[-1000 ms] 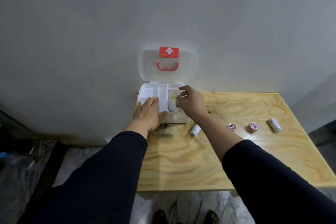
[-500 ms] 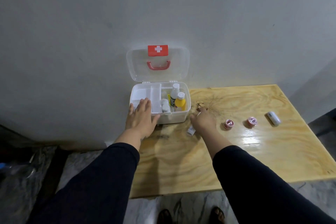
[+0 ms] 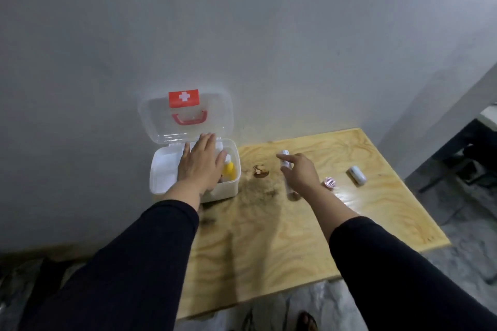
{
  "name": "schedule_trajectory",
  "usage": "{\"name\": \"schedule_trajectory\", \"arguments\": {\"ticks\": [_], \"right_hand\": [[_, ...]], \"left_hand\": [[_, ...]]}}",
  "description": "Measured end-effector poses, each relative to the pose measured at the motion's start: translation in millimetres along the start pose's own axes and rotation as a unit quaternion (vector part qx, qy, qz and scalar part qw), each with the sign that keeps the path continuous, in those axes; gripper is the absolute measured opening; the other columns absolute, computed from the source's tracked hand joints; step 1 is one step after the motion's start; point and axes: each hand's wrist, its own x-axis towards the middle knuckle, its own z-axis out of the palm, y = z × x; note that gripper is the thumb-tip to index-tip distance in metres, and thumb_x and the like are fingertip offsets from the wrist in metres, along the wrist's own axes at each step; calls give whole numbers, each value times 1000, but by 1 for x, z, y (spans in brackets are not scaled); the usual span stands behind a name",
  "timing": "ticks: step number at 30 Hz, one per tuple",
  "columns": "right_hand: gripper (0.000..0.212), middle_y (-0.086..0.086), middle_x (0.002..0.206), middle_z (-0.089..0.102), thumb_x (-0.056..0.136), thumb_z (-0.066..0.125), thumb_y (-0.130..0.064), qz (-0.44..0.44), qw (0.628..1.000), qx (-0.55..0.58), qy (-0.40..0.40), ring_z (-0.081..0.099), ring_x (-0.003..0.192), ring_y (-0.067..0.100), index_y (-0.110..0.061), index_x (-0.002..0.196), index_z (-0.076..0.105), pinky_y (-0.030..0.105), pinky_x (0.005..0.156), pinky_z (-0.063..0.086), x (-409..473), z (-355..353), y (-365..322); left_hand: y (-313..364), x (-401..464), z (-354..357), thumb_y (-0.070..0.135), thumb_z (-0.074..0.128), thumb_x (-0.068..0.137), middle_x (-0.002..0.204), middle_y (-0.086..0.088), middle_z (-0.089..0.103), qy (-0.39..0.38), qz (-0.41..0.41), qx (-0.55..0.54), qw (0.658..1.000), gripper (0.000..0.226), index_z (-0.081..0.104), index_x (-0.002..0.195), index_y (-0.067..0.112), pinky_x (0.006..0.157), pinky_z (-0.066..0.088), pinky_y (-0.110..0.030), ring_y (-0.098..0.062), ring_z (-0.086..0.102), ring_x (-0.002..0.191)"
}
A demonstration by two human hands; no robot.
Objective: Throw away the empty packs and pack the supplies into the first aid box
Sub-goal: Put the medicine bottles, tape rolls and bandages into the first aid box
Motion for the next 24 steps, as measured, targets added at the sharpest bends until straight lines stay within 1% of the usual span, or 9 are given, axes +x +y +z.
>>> {"name": "schedule_trajectory", "arguments": {"ticks": [2,5,10,12,15,17,19,21,24], "right_hand": [[39,13,120,58,90,55,-8,4,1000,-1,16,57,110,30,-20,127,61,23,80,35,3,-29,17],[39,11,125,56,89,60,-12,26,999,-5,36,56,112,27,-21,127,61,24,85,36,6,-68,50],[42,9,129,54,87,64,-21,74,996,-47,30,57,111,28,-23,128,59,26,77,41,16,-116,114],[43,8,129,54,86,66,-26,86,994,-61,14,59,110,28,-23,128,59,27,78,43,23,-127,138],[48,8,128,54,85,67,-35,87,992,-85,-13,56,115,27,-23,130,57,30,89,43,35,-132,167],[49,7,128,53,85,66,-36,84,992,-91,-31,55,116,26,-23,131,57,29,90,43,43,-129,180],[49,6,127,54,85,64,-37,81,992,-91,-43,57,114,26,-24,131,57,29,90,43,50,-123,188],[47,3,125,55,84,63,-39,76,992,-92,-44,58,111,26,-27,129,58,31,89,46,55,-117,191],[42,3,123,56,85,59,-39,65,992,-101,-38,59,108,27,-31,126,59,34,87,49,61,-109,192]], "left_hand": [[32,11,2,40,22,102,163,0,14,4,31,1,1000,58,15,153,12,124,1,-40,-14,7,151],[80,26,18,41,24,102,162,-2,16,-21,74,10,997,59,16,152,11,123,4,-41,-16,9,150],[150,43,53,43,35,99,162,-1,16,-137,106,23,985,63,16,152,15,123,6,-43,-17,12,150],[170,47,67,44,37,98,162,-2,15,-170,106,20,979,65,16,153,16,123,7,-43,-18,13,150],[192,51,87,40,39,97,162,-1,17,-187,108,9,976,65,17,153,17,123,8,-43,-18,15,149],[200,53,97,39,42,96,161,-1,18,-190,104,5,976,65,18,152,17,123,9,-42,-19,17,149],[204,55,105,38,43,96,162,-1,17,-193,91,-4,977,65,18,153,17,123,8,-44,-18,13,150],[207,57,111,37,44,96,162,-1,16,-192,83,-8,978,65,18,153,17,123,7,-45,-17,9,151],[208,58,117,36,44,96,162,0,18,-188,69,-6,980,63,20,152,18,123,4,-43,-15,8,151]]}}
